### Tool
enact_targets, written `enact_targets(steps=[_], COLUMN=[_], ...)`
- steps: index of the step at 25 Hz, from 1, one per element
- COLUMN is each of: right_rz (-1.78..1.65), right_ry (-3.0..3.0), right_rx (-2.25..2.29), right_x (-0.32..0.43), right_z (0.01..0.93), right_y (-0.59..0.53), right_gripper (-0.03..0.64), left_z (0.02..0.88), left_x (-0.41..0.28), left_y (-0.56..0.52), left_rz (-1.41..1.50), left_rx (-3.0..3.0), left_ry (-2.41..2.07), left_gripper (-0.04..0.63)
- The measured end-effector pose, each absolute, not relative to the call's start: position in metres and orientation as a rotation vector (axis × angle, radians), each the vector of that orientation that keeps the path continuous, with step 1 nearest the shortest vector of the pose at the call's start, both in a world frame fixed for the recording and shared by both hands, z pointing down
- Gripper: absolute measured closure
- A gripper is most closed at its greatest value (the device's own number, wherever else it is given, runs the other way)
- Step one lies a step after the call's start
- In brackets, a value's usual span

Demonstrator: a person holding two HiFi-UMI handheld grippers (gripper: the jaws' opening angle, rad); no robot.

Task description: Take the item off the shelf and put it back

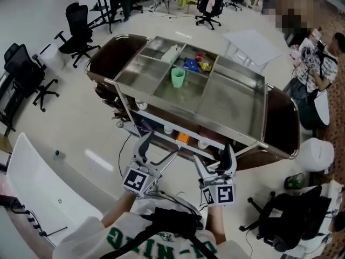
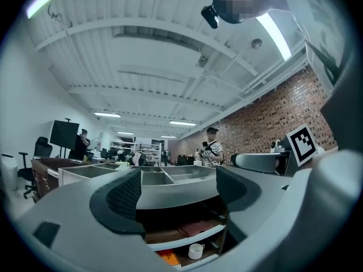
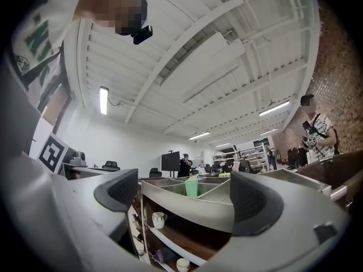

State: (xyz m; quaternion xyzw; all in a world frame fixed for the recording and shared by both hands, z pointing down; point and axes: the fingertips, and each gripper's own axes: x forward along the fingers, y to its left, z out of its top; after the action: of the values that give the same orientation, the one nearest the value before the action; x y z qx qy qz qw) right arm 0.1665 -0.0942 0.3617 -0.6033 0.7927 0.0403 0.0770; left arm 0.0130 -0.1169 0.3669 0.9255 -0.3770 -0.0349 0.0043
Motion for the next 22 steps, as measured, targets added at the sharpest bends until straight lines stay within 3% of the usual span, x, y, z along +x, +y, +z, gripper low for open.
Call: enact_targets(steps=[9, 22], right_rz=[0.093, 0.088], right_ry=[2.442, 2.507], right_rx=[-1.772, -1.756], right_x=[0.129, 0.096], right_z=[0.372, 0.382], right_y=[-0.114, -0.127], right_gripper=[0.097, 0.097], left_z=[0.410, 0.613], left_x=[-0.083, -0.261], left_y=[-0.129, -0.147], left_rz=[-0.153, 0.205], left_rx=[2.857, 2.529], left_ry=[-1.330, -1.549], left_gripper=[0.192, 0.170])
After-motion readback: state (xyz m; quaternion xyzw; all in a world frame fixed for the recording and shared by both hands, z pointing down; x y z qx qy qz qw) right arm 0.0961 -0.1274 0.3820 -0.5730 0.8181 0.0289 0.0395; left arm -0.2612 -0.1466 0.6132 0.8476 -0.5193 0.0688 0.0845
